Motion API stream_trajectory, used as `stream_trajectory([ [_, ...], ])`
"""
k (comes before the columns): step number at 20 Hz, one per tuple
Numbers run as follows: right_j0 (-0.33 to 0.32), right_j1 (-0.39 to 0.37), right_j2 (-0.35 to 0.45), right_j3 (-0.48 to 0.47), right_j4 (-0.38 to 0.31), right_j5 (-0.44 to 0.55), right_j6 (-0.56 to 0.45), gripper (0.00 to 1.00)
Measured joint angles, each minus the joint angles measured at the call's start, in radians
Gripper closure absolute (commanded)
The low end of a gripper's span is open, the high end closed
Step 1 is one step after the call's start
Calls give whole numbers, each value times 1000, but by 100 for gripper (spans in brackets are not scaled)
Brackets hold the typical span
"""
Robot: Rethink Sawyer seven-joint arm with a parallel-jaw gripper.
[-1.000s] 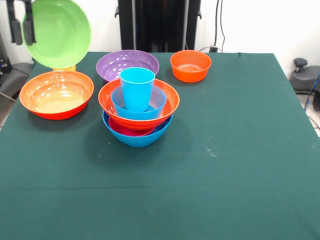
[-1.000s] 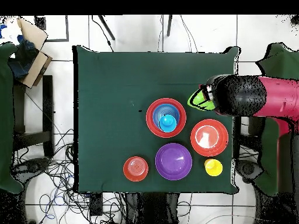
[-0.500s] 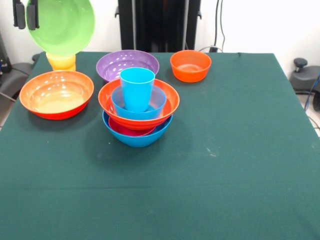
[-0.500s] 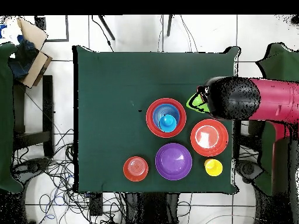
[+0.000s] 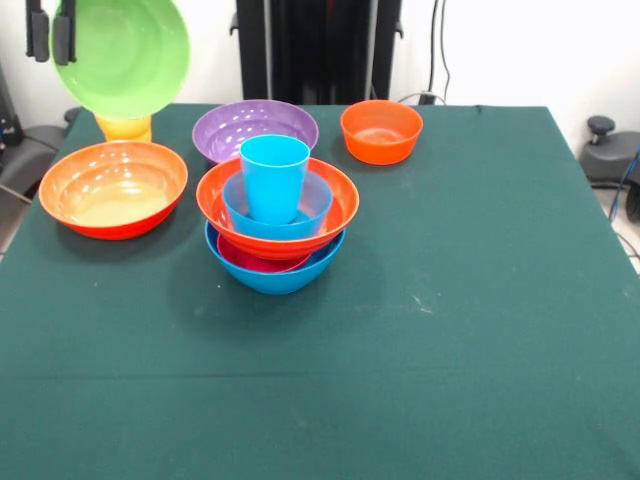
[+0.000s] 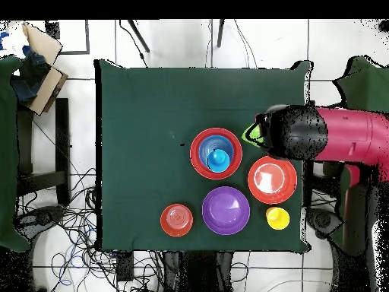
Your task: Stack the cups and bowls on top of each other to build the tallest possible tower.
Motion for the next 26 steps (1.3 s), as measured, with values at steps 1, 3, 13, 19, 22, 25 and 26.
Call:
stream_trajectory([
  [1,3,-3,-4,5,2,-3,4,100],
  [3,11,-25,-18,41,32,-10,17,100],
  [13,108,-57,-86,76,125,-10,106,100],
  [19,181,-47,-115,75,132,-10,177,100],
  [22,200,-38,-126,75,132,-10,198,100],
  [25,197,-26,-130,75,139,-14,205,100],
  [26,195,-24,-130,75,141,-17,205,100],
])
